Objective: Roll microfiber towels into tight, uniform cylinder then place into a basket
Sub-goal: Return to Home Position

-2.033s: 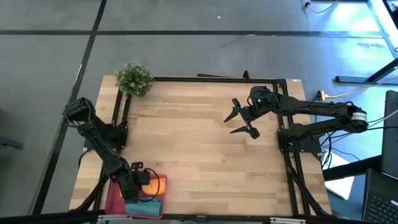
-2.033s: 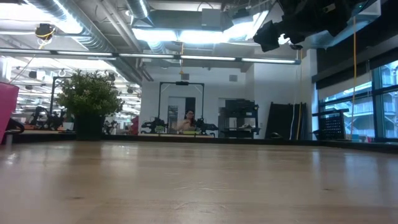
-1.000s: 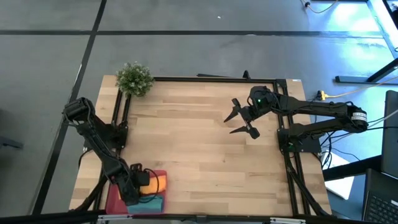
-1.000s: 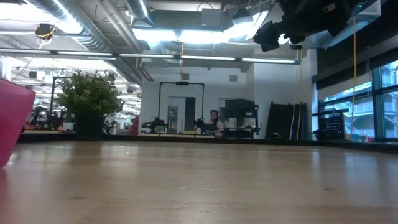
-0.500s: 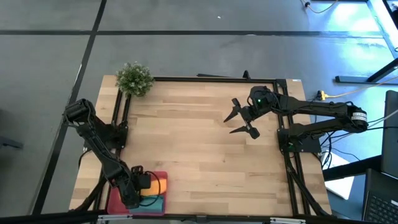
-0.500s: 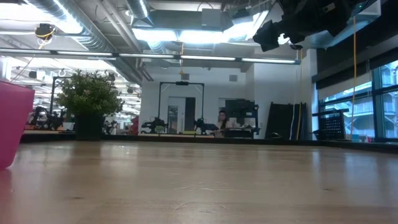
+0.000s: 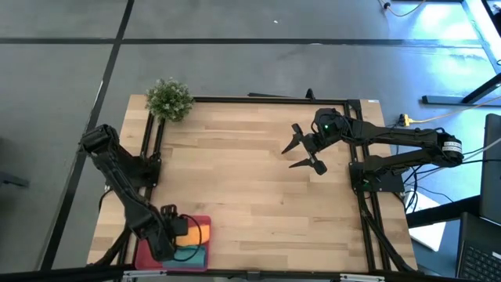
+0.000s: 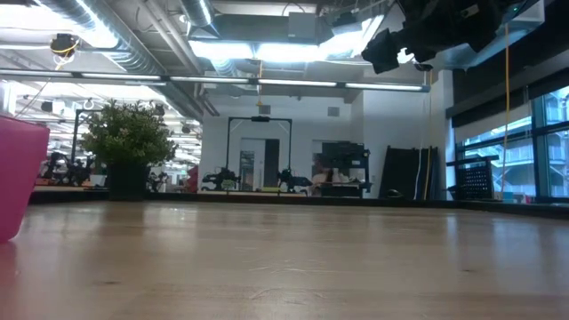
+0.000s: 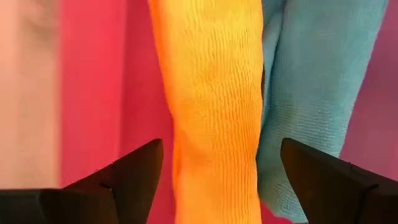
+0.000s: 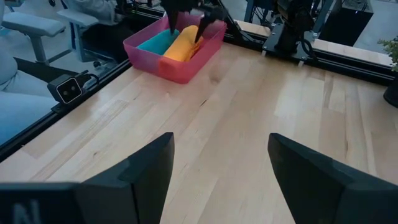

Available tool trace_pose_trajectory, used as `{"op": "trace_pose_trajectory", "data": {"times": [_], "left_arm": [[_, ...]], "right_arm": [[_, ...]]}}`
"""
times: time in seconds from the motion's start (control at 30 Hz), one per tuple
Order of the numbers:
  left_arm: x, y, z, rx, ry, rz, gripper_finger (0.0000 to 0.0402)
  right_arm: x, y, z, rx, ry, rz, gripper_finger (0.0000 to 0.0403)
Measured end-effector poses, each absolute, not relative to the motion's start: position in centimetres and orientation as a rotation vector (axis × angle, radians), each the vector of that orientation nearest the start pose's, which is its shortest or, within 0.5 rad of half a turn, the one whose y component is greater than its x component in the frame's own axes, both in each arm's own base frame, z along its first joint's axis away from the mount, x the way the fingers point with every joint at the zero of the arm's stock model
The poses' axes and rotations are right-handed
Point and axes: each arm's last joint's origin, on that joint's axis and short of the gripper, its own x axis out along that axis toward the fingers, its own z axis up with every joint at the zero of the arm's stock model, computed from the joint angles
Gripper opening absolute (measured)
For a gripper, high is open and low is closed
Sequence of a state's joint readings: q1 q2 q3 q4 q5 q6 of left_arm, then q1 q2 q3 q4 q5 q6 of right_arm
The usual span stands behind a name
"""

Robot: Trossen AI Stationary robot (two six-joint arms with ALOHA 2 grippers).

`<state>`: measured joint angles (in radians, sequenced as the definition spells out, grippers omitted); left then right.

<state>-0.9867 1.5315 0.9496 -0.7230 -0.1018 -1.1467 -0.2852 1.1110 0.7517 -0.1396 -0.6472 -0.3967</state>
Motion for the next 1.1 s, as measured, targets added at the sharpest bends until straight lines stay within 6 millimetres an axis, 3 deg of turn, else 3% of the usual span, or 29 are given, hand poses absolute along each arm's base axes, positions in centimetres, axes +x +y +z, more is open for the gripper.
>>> {"op": "trace_pose_trajectory", "data": {"times": [0.23, 0.4, 0.6, 0.9, 1.1], "left_arm": [[16.4, -22.6, 22.8, -0.216, 1.233, 0.109, 0.0315], [17.3, -21.2, 25.0, -0.135, 1.144, 0.256, 0.0315], [18.7, -17.7, 27.1, -0.064, 1.098, 0.378, 0.0315], [18.9, -11.1, 32.8, -0.100, 0.823, 0.375, 0.0315], [18.5, -8.5, 33.2, -0.052, 0.757, 0.386, 0.0315]], "right_arm": [[22.9, -4.9, 26.7, -0.161, 0.369, 0.435, 0.0261], [22.9, -4.9, 26.7, -0.160, 0.369, 0.436, 0.0261], [22.9, -4.9, 26.7, -0.161, 0.369, 0.436, 0.0261], [22.9, -4.9, 26.7, -0.160, 0.369, 0.436, 0.0261], [22.9, -4.9, 26.7, -0.161, 0.368, 0.435, 0.0261]]}}
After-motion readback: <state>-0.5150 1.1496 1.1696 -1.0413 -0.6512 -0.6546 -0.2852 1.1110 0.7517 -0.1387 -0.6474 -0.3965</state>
